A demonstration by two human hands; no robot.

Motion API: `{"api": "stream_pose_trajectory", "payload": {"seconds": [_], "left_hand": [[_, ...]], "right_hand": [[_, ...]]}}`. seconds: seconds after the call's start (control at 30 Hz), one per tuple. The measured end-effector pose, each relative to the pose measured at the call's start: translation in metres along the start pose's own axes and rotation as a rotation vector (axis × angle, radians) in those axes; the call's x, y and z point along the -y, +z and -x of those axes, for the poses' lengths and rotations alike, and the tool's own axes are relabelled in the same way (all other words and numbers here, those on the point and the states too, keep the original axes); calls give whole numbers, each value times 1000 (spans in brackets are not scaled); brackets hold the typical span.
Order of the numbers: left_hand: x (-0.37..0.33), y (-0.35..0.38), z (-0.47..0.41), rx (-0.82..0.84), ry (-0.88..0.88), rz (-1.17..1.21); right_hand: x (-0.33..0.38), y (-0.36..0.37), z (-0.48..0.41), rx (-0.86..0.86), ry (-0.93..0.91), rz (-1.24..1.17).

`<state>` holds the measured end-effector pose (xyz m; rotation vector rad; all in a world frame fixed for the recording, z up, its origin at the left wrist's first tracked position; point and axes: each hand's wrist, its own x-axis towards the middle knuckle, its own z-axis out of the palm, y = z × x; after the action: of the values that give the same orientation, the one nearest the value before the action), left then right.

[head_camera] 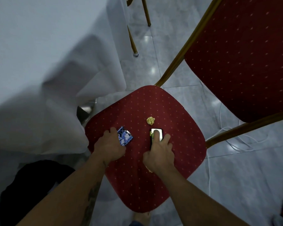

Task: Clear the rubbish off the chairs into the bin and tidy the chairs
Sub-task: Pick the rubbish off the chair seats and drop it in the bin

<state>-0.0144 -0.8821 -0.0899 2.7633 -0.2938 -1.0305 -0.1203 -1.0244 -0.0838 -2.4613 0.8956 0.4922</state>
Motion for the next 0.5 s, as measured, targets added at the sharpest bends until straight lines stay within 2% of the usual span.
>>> {"api": "stream_pose_trajectory", "payload": {"seconds": [0.13,0.23,0.37,0.5], "left_hand": [[15,3,3,13,-24,108],[22,6,5,-6,-18,226],[28,6,6,-12,25,263],[35,4,10,2,8,318]], "right_hand": [[-7,-19,-18,65,135,-161],[-15,-33,-27,36,225,-285],[-4,-47,-36,-33,70,-219],[23,-46,-59,6,-104,-10]]}}
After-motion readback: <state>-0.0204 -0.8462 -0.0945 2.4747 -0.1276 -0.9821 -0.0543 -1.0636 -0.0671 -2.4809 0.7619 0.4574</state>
